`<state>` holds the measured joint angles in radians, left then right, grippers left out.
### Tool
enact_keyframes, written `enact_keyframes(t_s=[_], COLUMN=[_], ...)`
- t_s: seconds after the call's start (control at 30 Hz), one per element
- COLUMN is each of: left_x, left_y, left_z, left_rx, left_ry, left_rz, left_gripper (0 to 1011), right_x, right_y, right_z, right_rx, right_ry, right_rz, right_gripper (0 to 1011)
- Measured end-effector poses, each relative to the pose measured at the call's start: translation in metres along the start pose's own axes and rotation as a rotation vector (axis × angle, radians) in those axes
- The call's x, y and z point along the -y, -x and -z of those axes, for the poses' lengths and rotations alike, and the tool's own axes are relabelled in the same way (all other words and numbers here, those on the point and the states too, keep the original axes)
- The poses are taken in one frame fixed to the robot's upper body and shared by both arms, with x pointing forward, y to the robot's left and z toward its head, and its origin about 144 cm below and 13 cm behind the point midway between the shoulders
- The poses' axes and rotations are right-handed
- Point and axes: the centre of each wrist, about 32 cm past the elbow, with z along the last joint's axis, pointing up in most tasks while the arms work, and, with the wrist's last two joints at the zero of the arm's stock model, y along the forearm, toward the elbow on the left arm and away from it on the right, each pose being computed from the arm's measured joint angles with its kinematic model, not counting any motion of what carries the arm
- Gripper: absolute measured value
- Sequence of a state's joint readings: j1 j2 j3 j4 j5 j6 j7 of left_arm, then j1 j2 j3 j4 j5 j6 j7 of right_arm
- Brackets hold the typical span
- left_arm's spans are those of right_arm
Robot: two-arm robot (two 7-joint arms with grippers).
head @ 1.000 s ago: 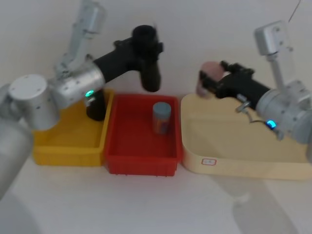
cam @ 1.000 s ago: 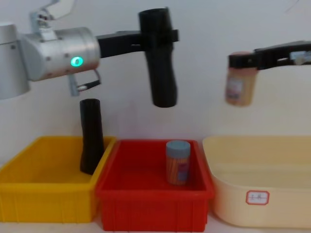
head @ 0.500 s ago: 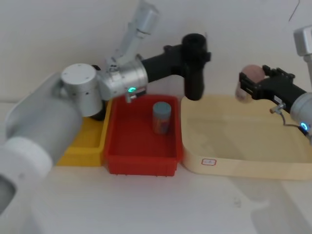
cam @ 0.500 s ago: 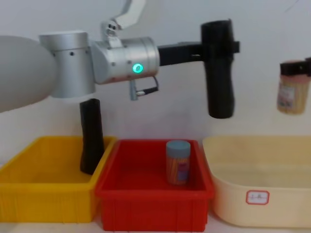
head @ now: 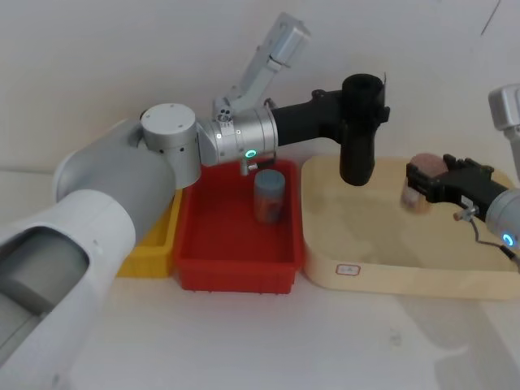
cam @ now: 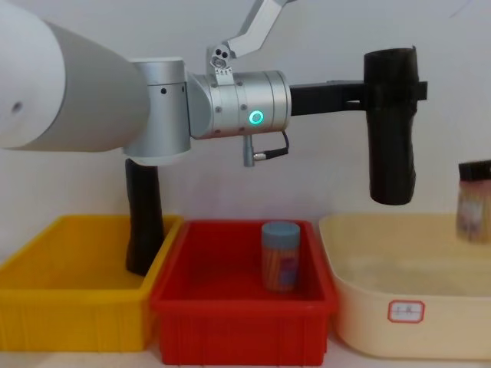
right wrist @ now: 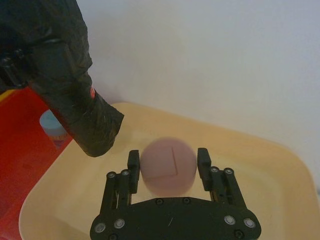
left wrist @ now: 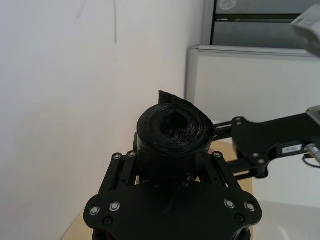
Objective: Pick up the garbage bag with the one hand and transfer it to the other hand.
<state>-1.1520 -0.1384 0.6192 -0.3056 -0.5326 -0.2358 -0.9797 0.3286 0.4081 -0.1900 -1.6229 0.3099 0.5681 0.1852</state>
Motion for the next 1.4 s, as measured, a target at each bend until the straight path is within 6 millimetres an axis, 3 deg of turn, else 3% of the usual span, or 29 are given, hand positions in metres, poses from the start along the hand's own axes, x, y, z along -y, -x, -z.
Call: enact_keyframes(t_s=[0.33,0.47,0.9,1.4], left_x=[0.006,0.008,0.010,0.010], left_y=[0.000,0.000,0.001,0.001], left_z=[0.000,0.000,0.000,0.000], left_rx=[-0.002,-0.002,-0.002,-0.003], left_ry=[-0.014,-0.018,-0.024,-0.027], left_rz=[0.031,0.040,0.050,0.054], left_gripper=[472,472,472,472], right_x=[-0.004,-0.004,0.003,0.012], right_y=[-0.001,-0.001,0.004,0.015], right_z=[0.011,0.013,0.013,0.011], right_rx=[-0.024,-0.029,-0.024,-0.029], right_ry=[0.029,0.036,0.014,-0.052], right_rz=[-0.009,-0.012,-0.072,-0.255], right_gripper=[934,1002,999,1000])
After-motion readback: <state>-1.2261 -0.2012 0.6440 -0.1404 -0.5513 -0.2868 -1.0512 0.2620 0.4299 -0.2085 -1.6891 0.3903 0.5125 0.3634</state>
